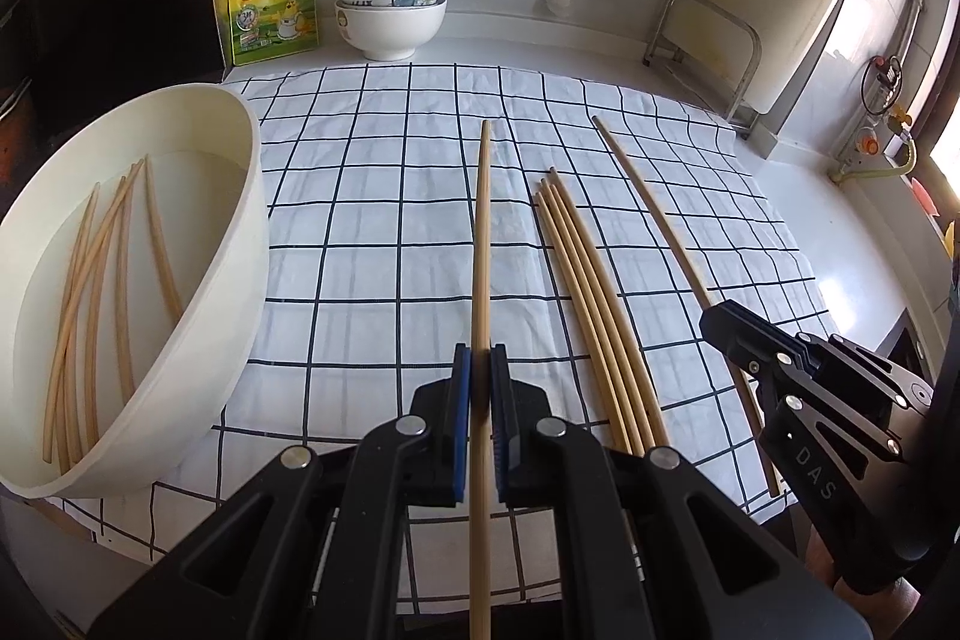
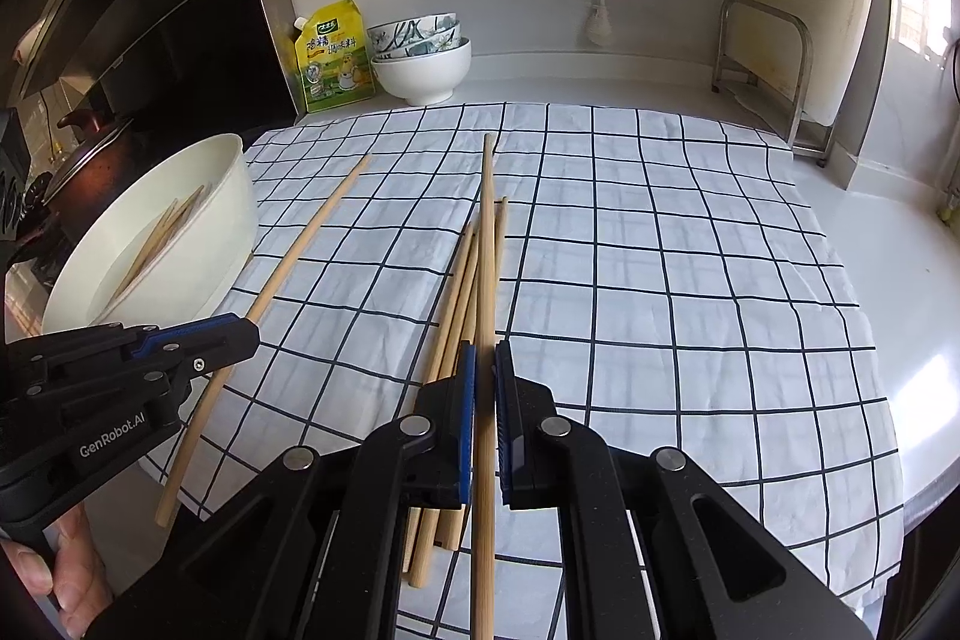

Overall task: Organize utensils
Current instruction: 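Lift both held chopsticks and carry them over the cream basin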

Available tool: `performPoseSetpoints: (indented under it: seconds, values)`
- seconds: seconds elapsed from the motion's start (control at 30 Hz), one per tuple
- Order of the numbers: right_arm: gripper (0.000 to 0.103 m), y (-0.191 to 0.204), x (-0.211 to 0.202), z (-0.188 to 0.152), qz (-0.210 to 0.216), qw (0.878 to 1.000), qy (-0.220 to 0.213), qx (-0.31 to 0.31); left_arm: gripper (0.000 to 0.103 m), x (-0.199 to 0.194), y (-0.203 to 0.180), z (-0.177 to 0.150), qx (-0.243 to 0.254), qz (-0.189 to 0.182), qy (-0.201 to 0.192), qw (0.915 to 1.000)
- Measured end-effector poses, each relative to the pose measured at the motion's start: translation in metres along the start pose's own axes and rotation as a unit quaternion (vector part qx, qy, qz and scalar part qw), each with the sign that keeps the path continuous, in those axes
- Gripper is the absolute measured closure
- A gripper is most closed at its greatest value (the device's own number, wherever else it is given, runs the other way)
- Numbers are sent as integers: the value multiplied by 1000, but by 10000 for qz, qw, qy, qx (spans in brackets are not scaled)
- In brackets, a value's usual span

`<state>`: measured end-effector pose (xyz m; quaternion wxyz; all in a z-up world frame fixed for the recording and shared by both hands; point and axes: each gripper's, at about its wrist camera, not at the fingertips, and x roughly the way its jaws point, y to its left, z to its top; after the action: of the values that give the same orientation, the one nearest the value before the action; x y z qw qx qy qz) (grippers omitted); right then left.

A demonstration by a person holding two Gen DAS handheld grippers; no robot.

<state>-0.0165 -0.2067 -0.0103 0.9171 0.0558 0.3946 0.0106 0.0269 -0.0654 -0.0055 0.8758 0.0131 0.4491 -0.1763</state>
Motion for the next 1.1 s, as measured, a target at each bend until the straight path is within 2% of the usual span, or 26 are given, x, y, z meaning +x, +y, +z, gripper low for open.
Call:
performPoseSetpoints:
  seconds: [1.1]
  values:
    - [97,0,1,4,80,10000,1,56,96,-6,3,2,-60,-49,-48,10000]
